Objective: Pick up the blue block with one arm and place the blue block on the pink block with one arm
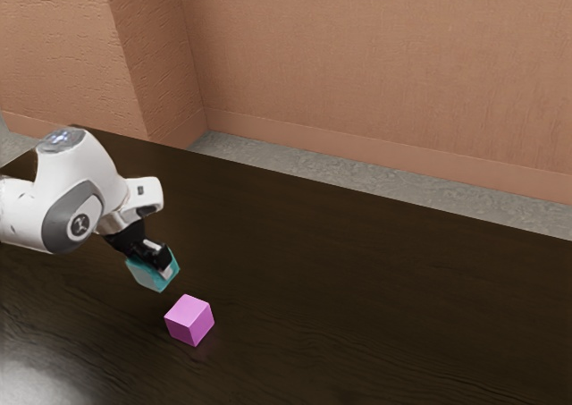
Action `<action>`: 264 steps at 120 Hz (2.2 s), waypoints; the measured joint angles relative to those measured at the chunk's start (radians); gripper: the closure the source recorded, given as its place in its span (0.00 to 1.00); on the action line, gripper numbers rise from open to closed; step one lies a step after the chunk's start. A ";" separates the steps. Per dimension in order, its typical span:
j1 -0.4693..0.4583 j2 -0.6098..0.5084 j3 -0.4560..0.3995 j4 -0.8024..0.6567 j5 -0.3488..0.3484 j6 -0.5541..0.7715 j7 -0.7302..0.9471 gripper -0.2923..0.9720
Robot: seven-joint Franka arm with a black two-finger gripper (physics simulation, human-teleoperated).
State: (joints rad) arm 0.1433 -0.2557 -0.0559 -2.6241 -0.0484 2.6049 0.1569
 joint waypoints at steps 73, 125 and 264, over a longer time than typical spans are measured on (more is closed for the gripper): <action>-0.043 0.036 -0.076 -0.016 0.008 -0.011 -0.354 0.48; -0.042 0.049 -0.114 -0.017 0.055 -0.012 -0.468 0.48; 0.019 -0.049 -0.112 0.530 0.124 -0.361 -0.381 0.25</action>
State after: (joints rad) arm 0.1621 -0.3048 -0.1680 -2.0938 0.0752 2.2441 -0.2243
